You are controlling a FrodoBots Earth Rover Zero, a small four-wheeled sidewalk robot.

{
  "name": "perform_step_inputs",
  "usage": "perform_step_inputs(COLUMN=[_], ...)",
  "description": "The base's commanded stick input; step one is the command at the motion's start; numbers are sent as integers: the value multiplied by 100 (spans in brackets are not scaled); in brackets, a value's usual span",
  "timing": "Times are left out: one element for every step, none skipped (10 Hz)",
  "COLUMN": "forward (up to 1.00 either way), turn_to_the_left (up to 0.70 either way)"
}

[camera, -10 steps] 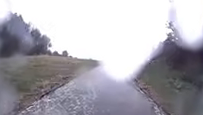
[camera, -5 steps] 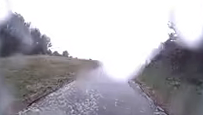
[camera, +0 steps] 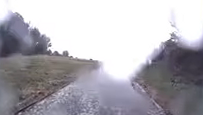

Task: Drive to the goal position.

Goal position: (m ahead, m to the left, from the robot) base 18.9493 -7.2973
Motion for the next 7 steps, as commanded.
perform_step_inputs(forward=[70, 70, 70, 70, 70, 70, 70], turn_to_the_left=[0, 0, 0, 0, 0, 0, 0])
